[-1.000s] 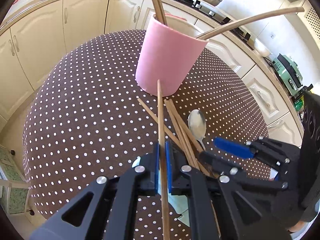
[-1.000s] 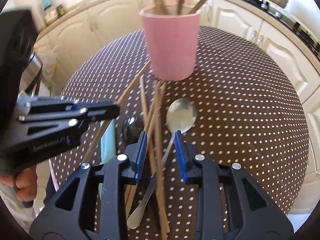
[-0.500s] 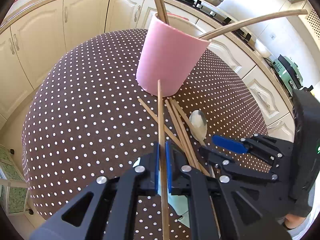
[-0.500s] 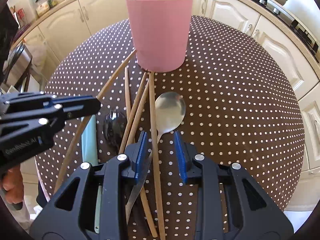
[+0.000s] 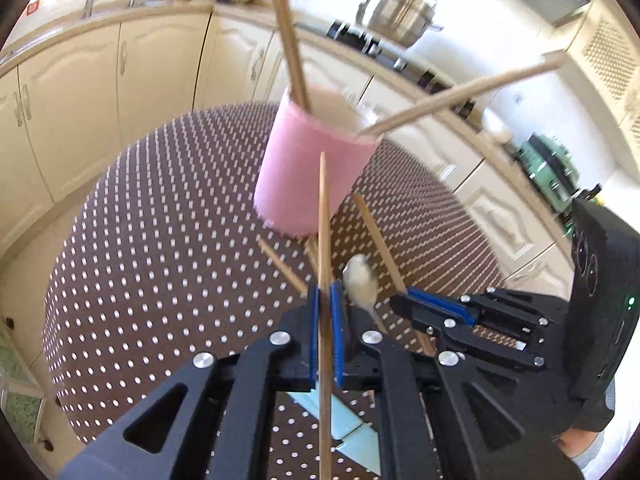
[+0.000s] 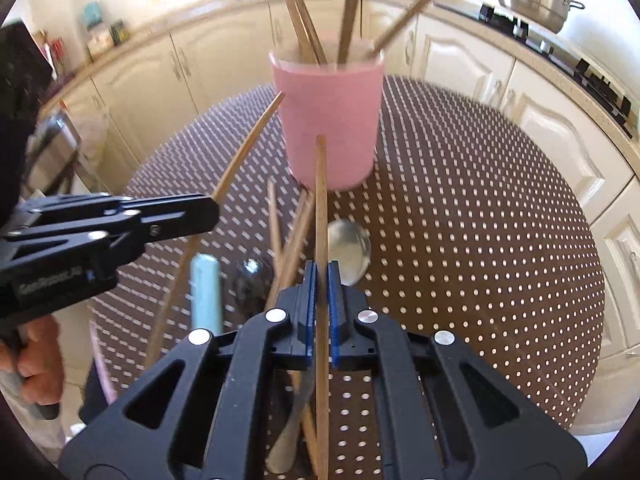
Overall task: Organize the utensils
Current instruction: 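Lift the chopstick with the right gripper over the pink cup, then open the right gripper to drop the chopstick into the cup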
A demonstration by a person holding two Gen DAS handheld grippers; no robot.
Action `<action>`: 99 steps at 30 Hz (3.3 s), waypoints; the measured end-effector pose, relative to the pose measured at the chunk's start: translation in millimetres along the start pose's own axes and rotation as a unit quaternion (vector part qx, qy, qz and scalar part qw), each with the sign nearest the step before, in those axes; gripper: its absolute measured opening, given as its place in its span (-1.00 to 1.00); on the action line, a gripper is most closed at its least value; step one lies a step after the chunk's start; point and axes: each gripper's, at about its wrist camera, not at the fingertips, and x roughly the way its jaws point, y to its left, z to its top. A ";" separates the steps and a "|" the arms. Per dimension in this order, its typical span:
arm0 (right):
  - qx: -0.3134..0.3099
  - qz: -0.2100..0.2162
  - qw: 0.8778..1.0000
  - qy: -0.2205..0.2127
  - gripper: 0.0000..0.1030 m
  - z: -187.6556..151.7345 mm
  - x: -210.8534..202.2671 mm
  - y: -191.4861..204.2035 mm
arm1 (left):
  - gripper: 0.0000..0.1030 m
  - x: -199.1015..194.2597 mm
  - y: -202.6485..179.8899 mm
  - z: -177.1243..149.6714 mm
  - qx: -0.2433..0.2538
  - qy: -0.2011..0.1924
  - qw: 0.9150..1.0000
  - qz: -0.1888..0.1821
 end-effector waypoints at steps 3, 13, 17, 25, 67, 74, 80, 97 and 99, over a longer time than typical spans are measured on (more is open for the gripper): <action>-0.001 0.019 0.999 -0.047 -0.88 1.3 -20.0 4.9 | -0.89 -16.4 -3.3 2.8 0.004 -0.034 0.999 -0.014; 0.003 0.049 0.979 -0.200 -0.88 18.5 -53.3 18.1 | -0.89 -62.2 -15.9 24.0 0.023 -0.128 0.991 -0.019; 0.010 0.045 0.970 -0.240 -0.88 35.1 -55.4 17.0 | -0.89 -69.1 -24.0 43.2 0.040 -0.156 0.987 -0.008; 0.025 0.051 0.947 -0.315 -0.88 72.6 -55.5 -4.0 | -0.89 -76.7 -35.4 92.0 0.058 -0.218 0.974 0.012; 0.084 -0.016 0.898 -0.432 -0.88 102.7 -38.2 -41.9 | -0.23 -1.7 -23.3 146.3 0.043 -0.236 0.970 0.042; 0.078 -0.023 0.904 -0.420 -0.87 96.5 -41.5 -36.9 | -0.04 -9.1 -22.7 138.5 0.040 -0.235 0.969 0.058; 0.072 -0.028 0.911 -0.406 -0.87 91.0 -43.3 -29.8 | 0.03 -15.2 -22.9 133.0 0.038 -0.229 0.971 0.065; 0.071 -0.054 0.906 -0.414 -0.22 69.2 -88.7 -12.2 | 0.32 -68.4 -32.9 103.9 0.045 -0.247 0.964 0.088; 0.070 -0.057 0.904 -0.417 -0.18 66.1 -95.9 -10.1 | 0.34 -76.5 -35.4 100.2 0.047 -0.250 0.963 0.085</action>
